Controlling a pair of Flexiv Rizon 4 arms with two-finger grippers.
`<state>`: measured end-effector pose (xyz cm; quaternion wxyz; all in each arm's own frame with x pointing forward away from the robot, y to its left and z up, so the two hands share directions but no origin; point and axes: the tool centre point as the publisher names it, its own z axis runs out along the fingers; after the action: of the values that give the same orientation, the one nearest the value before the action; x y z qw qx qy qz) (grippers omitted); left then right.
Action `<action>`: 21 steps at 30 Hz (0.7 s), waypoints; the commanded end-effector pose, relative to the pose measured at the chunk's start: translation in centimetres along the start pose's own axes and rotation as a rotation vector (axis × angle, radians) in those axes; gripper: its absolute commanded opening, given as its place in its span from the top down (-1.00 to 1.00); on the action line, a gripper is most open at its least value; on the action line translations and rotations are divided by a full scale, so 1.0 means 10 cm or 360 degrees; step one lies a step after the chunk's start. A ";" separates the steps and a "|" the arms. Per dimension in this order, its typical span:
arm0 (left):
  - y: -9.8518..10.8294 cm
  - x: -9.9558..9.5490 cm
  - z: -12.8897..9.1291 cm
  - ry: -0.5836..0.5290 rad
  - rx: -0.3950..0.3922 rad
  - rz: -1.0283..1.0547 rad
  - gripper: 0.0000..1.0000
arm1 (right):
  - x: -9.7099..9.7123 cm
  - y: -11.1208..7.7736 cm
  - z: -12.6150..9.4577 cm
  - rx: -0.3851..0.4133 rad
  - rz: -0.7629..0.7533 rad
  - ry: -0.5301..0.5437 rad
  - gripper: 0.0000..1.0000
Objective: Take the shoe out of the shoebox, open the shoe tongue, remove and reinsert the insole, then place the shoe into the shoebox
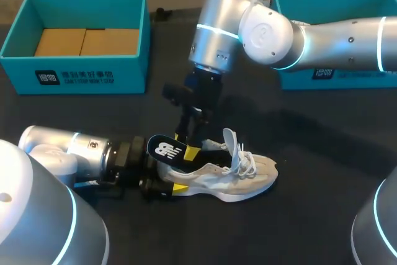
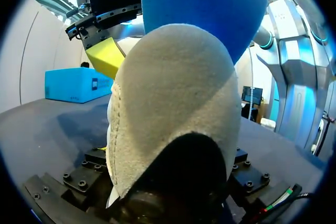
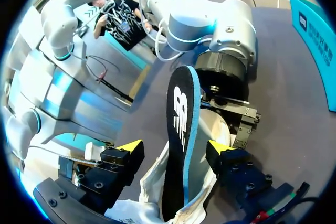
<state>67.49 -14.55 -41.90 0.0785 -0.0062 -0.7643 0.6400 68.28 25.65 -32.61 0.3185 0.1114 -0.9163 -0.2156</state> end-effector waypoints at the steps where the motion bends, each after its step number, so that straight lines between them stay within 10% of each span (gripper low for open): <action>1: 0.00 0.00 0.00 -0.0002 -0.0001 0.0000 1.00 | -0.02 -0.02 0.08 -0.0016 0.0011 0.0010 -0.52; 17: 0.00 0.00 0.00 -0.0002 -0.0001 0.0000 1.00 | 0.05 -0.16 0.17 -0.0054 0.0102 0.0037 -0.33; 21: 0.00 0.00 0.00 -0.0002 -0.0001 0.0000 1.00 | 0.07 -0.16 0.16 -0.0060 0.0103 0.0031 0.02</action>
<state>67.50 -14.55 -41.90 0.0786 -0.0062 -0.7643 0.6400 67.14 24.81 -34.23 0.3398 0.0791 -0.9112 -0.2192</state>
